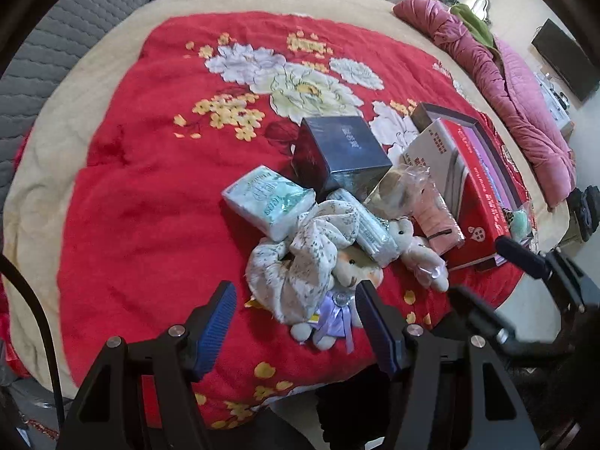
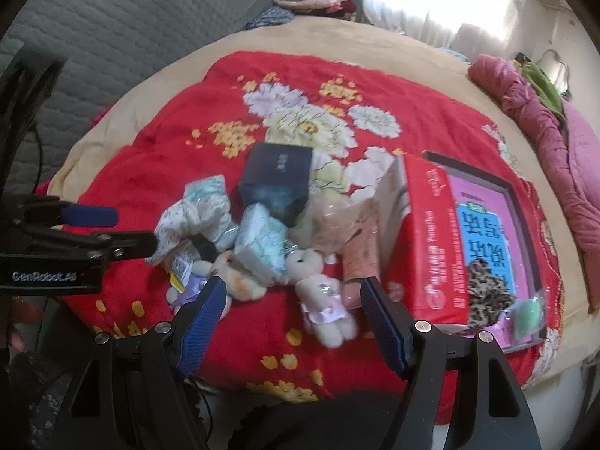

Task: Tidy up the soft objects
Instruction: 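Grasp the white floral cloth with the left gripper while the right grasps a tissue pack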

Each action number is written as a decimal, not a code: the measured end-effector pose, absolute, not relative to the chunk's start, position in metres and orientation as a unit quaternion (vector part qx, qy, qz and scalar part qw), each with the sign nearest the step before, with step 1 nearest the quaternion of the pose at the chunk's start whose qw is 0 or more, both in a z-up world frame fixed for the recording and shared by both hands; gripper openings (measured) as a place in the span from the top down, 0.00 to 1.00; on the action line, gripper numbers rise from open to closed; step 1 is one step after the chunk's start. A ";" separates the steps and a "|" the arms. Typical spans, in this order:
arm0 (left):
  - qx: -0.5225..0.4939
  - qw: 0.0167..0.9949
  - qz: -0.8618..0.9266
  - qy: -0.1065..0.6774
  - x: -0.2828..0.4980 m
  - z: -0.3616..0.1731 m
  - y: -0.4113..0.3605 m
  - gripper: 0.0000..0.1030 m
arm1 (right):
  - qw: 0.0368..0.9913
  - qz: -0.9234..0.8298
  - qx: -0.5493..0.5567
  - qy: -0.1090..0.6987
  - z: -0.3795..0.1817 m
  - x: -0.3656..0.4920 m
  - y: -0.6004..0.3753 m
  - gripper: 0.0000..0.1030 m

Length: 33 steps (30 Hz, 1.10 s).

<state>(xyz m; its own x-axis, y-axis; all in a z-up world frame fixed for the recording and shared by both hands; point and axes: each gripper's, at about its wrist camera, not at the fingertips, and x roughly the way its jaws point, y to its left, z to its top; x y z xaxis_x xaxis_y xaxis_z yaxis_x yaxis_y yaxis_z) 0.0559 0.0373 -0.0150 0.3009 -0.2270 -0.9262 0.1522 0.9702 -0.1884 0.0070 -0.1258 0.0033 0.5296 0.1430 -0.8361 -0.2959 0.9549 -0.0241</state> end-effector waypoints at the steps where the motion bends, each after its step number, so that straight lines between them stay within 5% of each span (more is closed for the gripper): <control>1: -0.030 0.804 -0.113 0.583 0.059 -0.019 0.036 0.37 | 0.869 0.128 -0.085 0.470 -0.001 0.009 -0.122 0.27; 14: -0.060 0.783 -0.112 0.609 0.084 -0.048 0.046 0.39 | 0.851 0.145 -0.123 0.489 -0.043 0.047 -0.092 0.27; 20: -0.073 0.778 -0.124 0.612 0.087 -0.051 0.052 0.49 | 0.848 0.145 -0.128 0.494 -0.051 0.061 -0.083 0.27; 24: -0.082 0.772 -0.136 0.615 0.087 -0.054 0.052 0.64 | 0.845 0.145 -0.133 0.497 -0.056 0.070 -0.078 0.27; 27: -0.092 0.768 -0.143 0.617 0.087 -0.057 0.053 0.74 | 0.842 0.145 -0.135 0.502 -0.062 0.075 -0.075 0.40; 29: -0.099 0.766 -0.147 0.618 0.087 -0.058 0.054 0.77 | 0.838 0.144 -0.126 0.511 -0.066 0.079 -0.076 0.58; 33: -0.110 0.761 -0.150 0.622 0.088 -0.062 0.055 0.84 | 0.837 0.152 -0.100 0.516 -0.067 0.081 -0.080 0.71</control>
